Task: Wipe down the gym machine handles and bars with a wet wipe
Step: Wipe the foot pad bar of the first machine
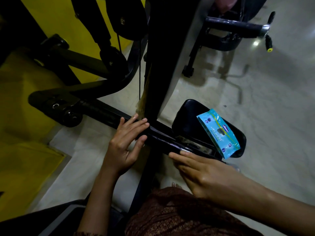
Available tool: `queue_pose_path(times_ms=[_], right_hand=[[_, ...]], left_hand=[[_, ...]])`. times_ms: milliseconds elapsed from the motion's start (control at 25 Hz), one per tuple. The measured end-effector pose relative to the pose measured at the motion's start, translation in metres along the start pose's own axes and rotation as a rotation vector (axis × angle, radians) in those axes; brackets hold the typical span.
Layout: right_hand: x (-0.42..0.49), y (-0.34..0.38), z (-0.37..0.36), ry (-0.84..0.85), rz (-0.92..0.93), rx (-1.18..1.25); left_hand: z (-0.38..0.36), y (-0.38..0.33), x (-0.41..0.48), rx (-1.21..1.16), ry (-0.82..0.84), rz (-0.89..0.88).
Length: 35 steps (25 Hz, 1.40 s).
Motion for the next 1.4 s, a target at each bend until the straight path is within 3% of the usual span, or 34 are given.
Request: queue_pose_path(times_ms=[80, 240, 320, 480, 680, 800, 920, 1040, 1160, 1240, 1320, 1400], right_hand=[[-0.021, -0.003, 0.018, -0.009, -0.032, 0.108], [-0.021, -0.039, 0.044, -0.348, -0.336, 0.501], [0.0, -0.05, 0.031, -0.409, -0.423, 0.627], [-0.012, -0.049, 0.006, -0.206, -0.454, 0.794], [-0.08, -0.067, 0.031, 0.126, -0.535, 0.853], [-0.052, -0.062, 0.034, -0.082, -0.574, 0.885], [-0.021, -0.045, 0.02, -0.154, -0.516, 0.886], [-0.051, -0.039, 0.023, -0.079, -0.515, 0.902], [-0.082, -0.044, 0.052, 0.089, -0.564, 0.734], [-0.078, -0.05, 0.062, -0.052, -0.67, 0.697], [-0.049, -0.05, 0.057, -0.376, -0.759, 0.675], [-0.014, -0.033, 0.035, -0.404, -0.653, 0.595]], left_hand=[[-0.001, -0.001, 0.0, -0.007, -0.006, 0.005], [-0.001, -0.005, -0.001, 0.027, -0.021, -0.008], [-0.002, -0.009, -0.001, 0.059, -0.016, -0.042], [-0.009, -0.024, 0.0, 0.068, 0.02, -0.135], [-0.023, -0.04, -0.005, 0.061, 0.068, -0.165], [-0.024, -0.037, -0.004, 0.053, 0.073, -0.151], [-0.023, -0.037, -0.004, 0.061, 0.072, -0.152], [-0.024, -0.037, -0.004, 0.059, 0.055, -0.146], [-0.025, -0.037, -0.004, 0.056, 0.038, -0.142], [-0.026, -0.038, -0.004, 0.058, 0.04, -0.143], [-0.025, -0.037, -0.004, 0.054, 0.046, -0.144], [-0.024, -0.037, -0.004, 0.048, 0.061, -0.148]])
Point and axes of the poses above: each hand's wrist, its own x-axis towards the middle knuckle, its own z-axis out of the back of the hand, y = z × x, the point moved 2 cm from there along x, towards the middle knuckle, and after that the axes turned 12 degrees about z, right-handed, at the moved point
